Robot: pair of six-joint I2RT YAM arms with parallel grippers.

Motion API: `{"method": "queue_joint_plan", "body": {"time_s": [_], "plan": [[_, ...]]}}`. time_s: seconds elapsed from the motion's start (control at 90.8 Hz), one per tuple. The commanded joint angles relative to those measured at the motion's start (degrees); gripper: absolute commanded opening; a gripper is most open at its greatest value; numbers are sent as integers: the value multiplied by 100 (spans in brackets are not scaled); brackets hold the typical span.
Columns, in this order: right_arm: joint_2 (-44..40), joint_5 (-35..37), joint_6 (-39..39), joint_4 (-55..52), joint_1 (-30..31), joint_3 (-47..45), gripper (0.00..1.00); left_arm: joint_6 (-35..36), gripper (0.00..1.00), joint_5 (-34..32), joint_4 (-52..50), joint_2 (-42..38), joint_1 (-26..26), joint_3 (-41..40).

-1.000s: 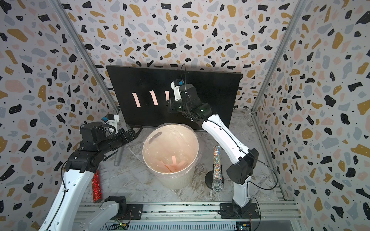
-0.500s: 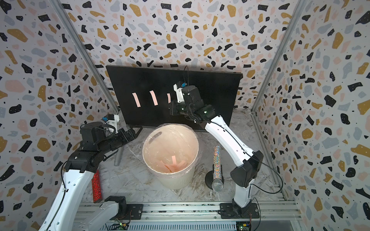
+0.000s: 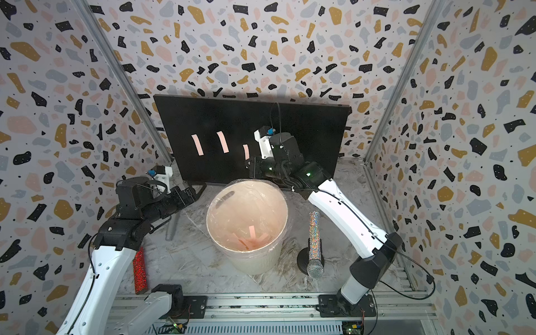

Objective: Remove the sticky note from the monitor
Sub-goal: Tear off the sticky note from the monitor, then place the sticky note in the trash bin.

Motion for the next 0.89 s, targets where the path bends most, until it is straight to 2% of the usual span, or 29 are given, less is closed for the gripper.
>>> {"method": "queue_joint_plan", "body": {"time_s": [0.0,0.54,0.881], "plan": [[-416,145,-62,-140,201,-185,0,-50,99,57,145,-73,19,204],[-1453,945,-186,-730,1001,-1488,0,-170,99,118,229,-88,28,169],[-1567,1705,-232,-1316,1565,-1856,0,-237,100,142,263,-73,27,178]]}}
